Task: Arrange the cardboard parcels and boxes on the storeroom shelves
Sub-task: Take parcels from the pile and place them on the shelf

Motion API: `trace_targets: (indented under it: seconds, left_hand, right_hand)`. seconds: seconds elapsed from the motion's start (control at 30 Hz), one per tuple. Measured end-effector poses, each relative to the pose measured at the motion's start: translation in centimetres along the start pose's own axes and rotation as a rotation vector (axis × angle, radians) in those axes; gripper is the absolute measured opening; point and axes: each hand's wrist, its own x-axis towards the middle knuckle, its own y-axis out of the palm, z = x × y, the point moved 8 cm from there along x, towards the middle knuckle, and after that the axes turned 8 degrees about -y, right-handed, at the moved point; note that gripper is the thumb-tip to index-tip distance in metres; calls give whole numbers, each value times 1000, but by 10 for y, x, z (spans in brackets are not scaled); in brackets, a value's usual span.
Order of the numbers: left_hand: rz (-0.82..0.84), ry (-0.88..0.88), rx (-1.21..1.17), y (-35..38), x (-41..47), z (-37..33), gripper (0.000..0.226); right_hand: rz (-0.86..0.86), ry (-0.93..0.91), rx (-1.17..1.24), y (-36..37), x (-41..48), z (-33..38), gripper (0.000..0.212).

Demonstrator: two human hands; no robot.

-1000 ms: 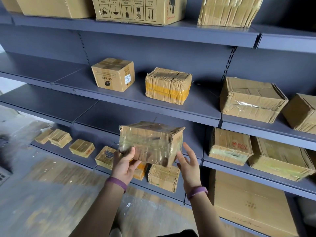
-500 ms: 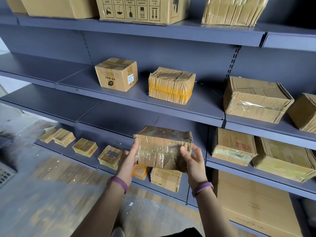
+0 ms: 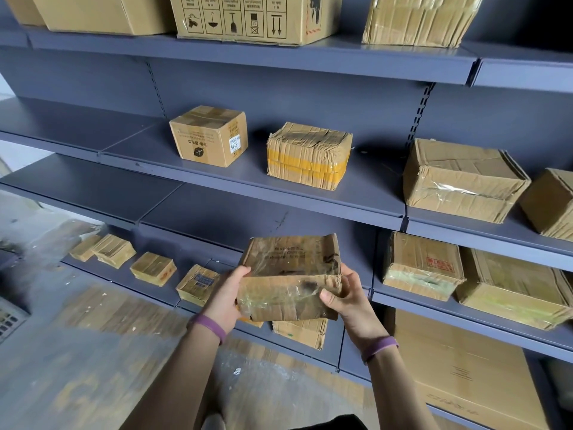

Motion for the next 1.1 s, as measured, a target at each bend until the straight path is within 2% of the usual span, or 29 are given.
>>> trace_targets:
  seconds: [0.07, 0.1, 0.2, 0.27, 0.33, 0.4, 0.47, 0.6, 0.7, 0.73, 0.8, 0.87, 0.9, 1.03, 1.1]
  left_hand:
    - [5, 32, 95, -2, -6, 1, 24]
    - [3, 35, 127, -4, -7, 2, 28]
    - [-6, 73, 187, -4, -8, 1, 22]
    - [0, 139, 263, 0, -13, -6, 20]
    - [-12, 196, 322, 1, -17, -13, 30]
    - [-43, 223, 314, -3, -18, -18, 35]
    - [-51, 247, 380, -2, -20, -22, 28]
    - [-74, 263, 488, 5, -22, -25, 30]
    - [-59, 239, 437, 8, -23, -25, 26]
    - [-46, 222, 382, 9, -23, -24, 31]
    - [-23, 204, 305, 12, -24, -25, 60]
    - [-32, 182, 321, 12, -20, -27, 91]
    - [-38, 158, 335, 12, -18, -27, 99]
    - [-66, 123, 291, 10, -15, -31, 94]
    - [-118, 140, 310, 5, -16, -32, 79]
  right_hand:
    - [4, 71, -47, -2, 0, 0, 103]
    - [-20, 89, -53, -5, 1, 1, 102]
    - [-128, 117, -39, -10, 6, 2, 88]
    - [-181, 122, -47, -9, 9, 4, 89]
    - [-203, 133, -71, -7, 11, 2, 88]
    - [-218, 136, -105, -5, 10, 1, 70]
    - [-226, 109, -107, -4, 11, 0, 60]
    - [-236, -11, -178, -7, 16, 3, 61]
    - [-218, -72, -213, -10, 20, 4, 59]
    - [-207, -82, -217, -11, 20, 4, 56]
    - [-202, -96, -233, -11, 18, 4, 51]
    - [-212, -103, -242, -11, 15, 3, 54]
    - [-219, -105, -247, -11, 14, 3, 59]
    - [-184, -109, -235, -7, 8, 6, 71]
    - [-138, -77, -182, -4, 8, 4, 71]
